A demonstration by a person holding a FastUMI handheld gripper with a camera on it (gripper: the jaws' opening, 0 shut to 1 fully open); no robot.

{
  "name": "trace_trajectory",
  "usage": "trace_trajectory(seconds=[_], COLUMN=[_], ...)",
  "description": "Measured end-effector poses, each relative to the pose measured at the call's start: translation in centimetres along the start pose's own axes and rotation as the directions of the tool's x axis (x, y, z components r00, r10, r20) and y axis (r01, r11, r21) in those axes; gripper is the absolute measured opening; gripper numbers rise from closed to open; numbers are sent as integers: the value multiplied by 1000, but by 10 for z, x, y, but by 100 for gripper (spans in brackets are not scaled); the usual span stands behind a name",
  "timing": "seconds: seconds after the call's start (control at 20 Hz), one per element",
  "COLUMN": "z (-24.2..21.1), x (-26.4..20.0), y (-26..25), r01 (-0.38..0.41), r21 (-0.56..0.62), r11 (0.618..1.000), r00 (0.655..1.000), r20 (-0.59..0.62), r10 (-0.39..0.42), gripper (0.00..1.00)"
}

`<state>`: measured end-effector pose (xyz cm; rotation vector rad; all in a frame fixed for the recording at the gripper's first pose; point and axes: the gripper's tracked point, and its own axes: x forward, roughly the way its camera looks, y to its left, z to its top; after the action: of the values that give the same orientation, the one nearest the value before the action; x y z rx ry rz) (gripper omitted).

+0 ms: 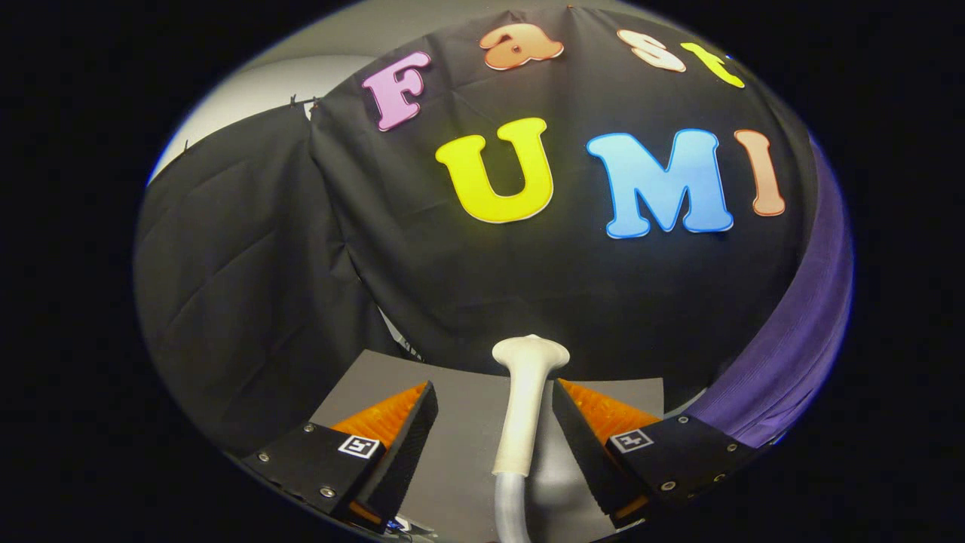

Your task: Iron the clothes twice with a garment steamer, once on the left side and once on the right side.

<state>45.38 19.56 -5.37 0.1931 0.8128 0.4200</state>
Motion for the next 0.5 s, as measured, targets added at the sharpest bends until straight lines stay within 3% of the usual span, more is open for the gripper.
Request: trace_trajectory(seconds=[0.5], z=[-35], x=[69], y=[-31], r01=[-7], r21=[124], r11=[992], r00=[984], r20=[-176], r10=[29], gripper=[91])
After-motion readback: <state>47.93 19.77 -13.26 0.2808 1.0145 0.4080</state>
